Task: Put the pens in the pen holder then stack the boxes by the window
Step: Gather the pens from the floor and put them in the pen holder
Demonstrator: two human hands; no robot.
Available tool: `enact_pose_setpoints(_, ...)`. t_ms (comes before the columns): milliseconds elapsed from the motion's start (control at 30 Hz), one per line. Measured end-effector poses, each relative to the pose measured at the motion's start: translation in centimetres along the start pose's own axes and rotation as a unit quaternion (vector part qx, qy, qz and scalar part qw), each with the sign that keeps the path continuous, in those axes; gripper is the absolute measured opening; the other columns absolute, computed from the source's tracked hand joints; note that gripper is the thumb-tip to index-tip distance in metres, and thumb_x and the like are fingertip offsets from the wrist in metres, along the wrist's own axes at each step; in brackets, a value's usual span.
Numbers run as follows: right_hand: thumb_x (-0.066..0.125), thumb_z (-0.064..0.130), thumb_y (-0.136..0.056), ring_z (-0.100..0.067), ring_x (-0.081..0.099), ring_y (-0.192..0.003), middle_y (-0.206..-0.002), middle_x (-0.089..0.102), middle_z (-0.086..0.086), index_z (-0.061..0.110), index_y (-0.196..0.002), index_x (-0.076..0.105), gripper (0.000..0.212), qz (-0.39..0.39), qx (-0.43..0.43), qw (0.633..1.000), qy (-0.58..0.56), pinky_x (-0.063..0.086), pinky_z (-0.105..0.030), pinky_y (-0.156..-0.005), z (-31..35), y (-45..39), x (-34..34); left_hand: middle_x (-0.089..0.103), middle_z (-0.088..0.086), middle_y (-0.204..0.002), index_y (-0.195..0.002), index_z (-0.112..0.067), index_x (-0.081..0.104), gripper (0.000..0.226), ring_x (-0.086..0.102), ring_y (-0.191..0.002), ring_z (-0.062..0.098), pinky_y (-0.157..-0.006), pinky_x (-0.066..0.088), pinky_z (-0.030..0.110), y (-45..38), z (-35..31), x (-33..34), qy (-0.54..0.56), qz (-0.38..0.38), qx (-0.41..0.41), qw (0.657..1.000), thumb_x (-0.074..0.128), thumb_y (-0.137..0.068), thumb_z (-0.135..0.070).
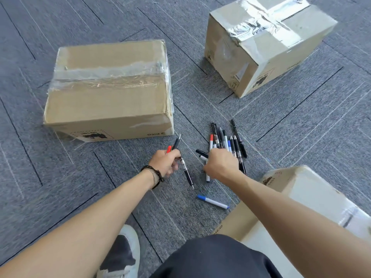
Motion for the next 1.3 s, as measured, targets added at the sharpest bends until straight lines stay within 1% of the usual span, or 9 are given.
enact_pose_setpoints(167,0.063,0.019,-0.089,-0.018,0.062,-0.064,-0.074,0.063,-0.002,0.010,-0.074,0.058,0.018,0.038,-0.002,0.998,-0.048,0.055,-0.030,-0.058,0.6,-0.7,-0.4,0.067,0.020,-0.079,-0.085,-0.007,0.053,0.018,0.048,-0.039,0.016,-0.032,0.031,0.016,0.4,1.0,-1.9,0.236,0.170,-0.075,0.954,0.057,-0.085,-0.025)
enact_pose_setpoints(367,0.052,0.024,-0.090,-0.021,0.052,-0.061,-0.068,0.054,-0.004,0.011,-0.070,0.052,0.024,0.054,0.014,0.980,-0.193,0.046,-0.030,-0.055,-1.5,-1.3,-2.9,0.044,-0.003,-0.056,-0.084,-0.017,0.056,0.022,0.050,-0.049,0.013,-0.050,0.047,0.027,1.2,1.5,-0.4,0.164,0.272,-0.104,0.942,0.074,-0.082,-0.028)
enact_pose_setpoints(500,0.050,0.019,-0.086,-0.016,0.034,-0.053,-0.056,0.037,0.001,0.017,-0.061,0.038,0.028,0.028,0.048,0.956,-0.288,0.029,-0.024,-0.052,-3.8,-1.3,-5.0,0.051,-0.004,-0.057,-0.075,-0.016,0.054,0.031,0.051,-0.047,0.015,-0.055,0.052,0.028,2.1,1.3,2.5,-0.180,0.217,0.018,0.959,0.084,-0.075,-0.013)
enact_pose_setpoints(633,0.050,0.016,-0.084,-0.016,0.038,-0.049,-0.056,0.042,-0.001,0.015,-0.065,0.043,0.021,0.026,0.083,0.932,-0.352,0.034,-0.025,-0.050,-5.6,-0.9,-6.6,0.069,-0.011,-0.087,-0.095,-0.030,0.065,0.027,0.068,-0.076,0.019,-0.070,0.058,0.032,4.7,1.4,6.9,-0.510,0.159,0.165,0.829,0.079,-0.075,-0.042)
enact_pose_setpoints(767,0.047,0.008,-0.091,-0.014,0.046,-0.043,-0.058,0.056,-0.005,0.004,-0.078,0.060,0.019,0.045,0.086,0.912,-0.398,0.037,-0.024,-0.040,-6.4,0.0,-7.2,0.063,-0.012,-0.077,-0.083,-0.032,0.054,0.026,0.062,-0.078,0.020,-0.071,0.050,0.032,5.1,2.6,9.2,-0.580,0.140,0.238,0.766,0.072,-0.077,-0.050)
enact_pose_setpoints(900,0.044,-0.003,-0.090,-0.022,0.053,-0.041,-0.052,0.062,-0.014,-0.003,-0.079,0.058,0.019,0.054,0.094,0.888,-0.447,0.041,-0.026,-0.037,-6.6,0.4,-7.3,0.070,-0.005,-0.087,-0.095,-0.028,0.059,0.025,0.065,-0.081,0.022,-0.074,0.051,0.034,4.8,3.5,10.5,-0.630,0.132,0.284,0.710,0.070,-0.085,-0.048)
enact_pose_setpoints(1000,0.042,-0.006,-0.092,-0.021,0.052,-0.042,-0.054,0.061,-0.013,-0.006,-0.081,0.059,0.020,0.061,0.088,0.890,-0.443,0.041,-0.025,-0.037,-6.2,0.1,-6.8,0.065,-0.007,-0.075,-0.083,-0.024,0.058,0.022,0.063,-0.070,0.019,-0.064,0.051,0.030,4.9,3.3,10.3,-0.584,0.119,0.296,0.747,0.056,-0.092,-0.043)
enact_pose_setpoints(1167,0.051,0.007,-0.087,-0.014,0.034,-0.052,-0.060,0.038,0.000,0.012,-0.065,0.041,0.025,0.045,0.050,0.959,-0.277,0.028,-0.023,-0.047,-4.4,-1.3,-5.5,0.049,-0.004,-0.053,-0.062,-0.019,0.051,0.031,0.046,-0.048,0.021,-0.051,0.040,0.028,3.0,2.4,5.5,-0.218,-0.051,0.164,0.961,0.059,-0.086,-0.037)
enact_pose_setpoints(1300,0.060,0.020,-0.090,-0.017,0.052,-0.057,-0.070,0.057,-0.003,0.009,-0.073,0.055,0.021,0.017,0.049,0.982,-0.183,0.046,-0.026,-0.051,-2.2,-2.8,-4.2,0.044,0.006,-0.054,-0.065,-0.012,0.047,0.028,0.045,-0.038,0.019,-0.040,0.042,0.025,2.0,1.0,2.5,0.009,-0.138,0.073,0.988,0.064,-0.086,-0.021)
Point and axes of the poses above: each hand's wrist, its own y-axis away from the middle knuckle, its own x-axis out of the palm, z = x × y, the point moved 1 cm from there along -y, towards the middle knuckle
